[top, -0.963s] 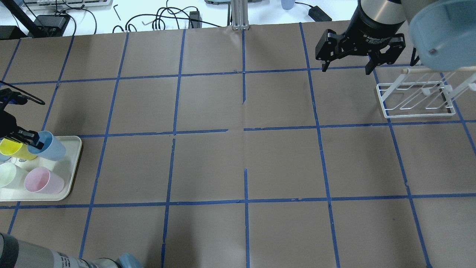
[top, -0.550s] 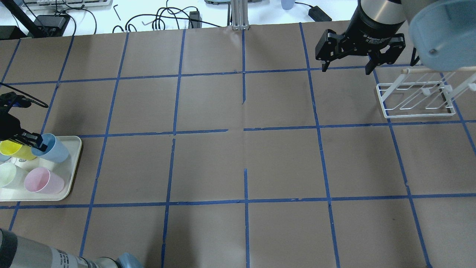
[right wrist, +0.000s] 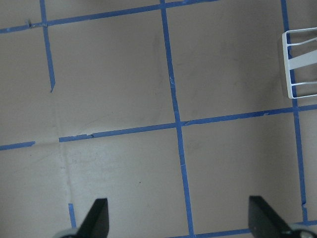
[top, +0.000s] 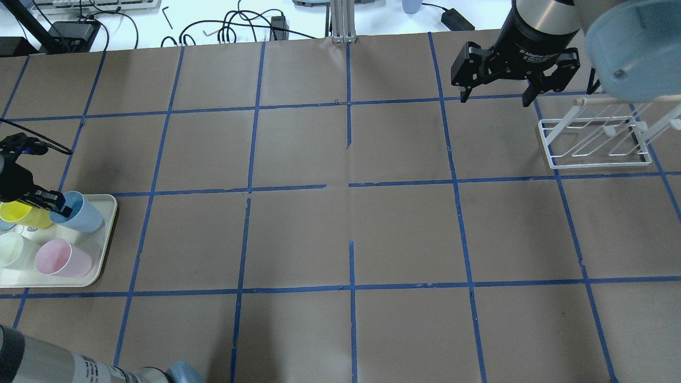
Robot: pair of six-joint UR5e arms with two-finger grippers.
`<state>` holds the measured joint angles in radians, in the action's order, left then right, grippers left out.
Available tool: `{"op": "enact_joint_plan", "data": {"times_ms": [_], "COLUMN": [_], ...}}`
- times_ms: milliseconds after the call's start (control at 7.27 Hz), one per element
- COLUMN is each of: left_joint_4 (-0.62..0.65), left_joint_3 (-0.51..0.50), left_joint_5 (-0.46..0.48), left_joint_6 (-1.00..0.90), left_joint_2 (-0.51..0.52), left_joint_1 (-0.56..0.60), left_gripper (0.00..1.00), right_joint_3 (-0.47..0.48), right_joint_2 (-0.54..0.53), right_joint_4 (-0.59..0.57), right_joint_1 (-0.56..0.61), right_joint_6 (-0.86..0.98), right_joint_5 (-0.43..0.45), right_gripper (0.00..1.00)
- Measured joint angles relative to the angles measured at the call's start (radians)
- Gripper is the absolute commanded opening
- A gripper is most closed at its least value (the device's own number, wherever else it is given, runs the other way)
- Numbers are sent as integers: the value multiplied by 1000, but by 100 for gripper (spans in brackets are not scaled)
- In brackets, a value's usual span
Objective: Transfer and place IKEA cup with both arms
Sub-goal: 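Set the cup upright on the tray beside the yellow cup and release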
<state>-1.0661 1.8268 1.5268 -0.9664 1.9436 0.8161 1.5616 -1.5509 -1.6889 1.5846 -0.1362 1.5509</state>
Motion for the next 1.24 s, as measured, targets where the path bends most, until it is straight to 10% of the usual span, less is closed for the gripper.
{"op": "enact_joint_plan", "data": {"times_ms": [1238], "left_joint_4": [-9], "left_joint_3": [-5], "left_joint_5": [-34], "left_joint_6": [0], "left_joint_2": [-8], "left_joint_1": [6], "left_gripper": [84], "right_joint_3": [0], "right_joint_2": [0], "right_joint_4": [1], "right_joint_1": [0], "right_joint_6": [1], "right_joint_5": [0], "right_gripper": [100]}}
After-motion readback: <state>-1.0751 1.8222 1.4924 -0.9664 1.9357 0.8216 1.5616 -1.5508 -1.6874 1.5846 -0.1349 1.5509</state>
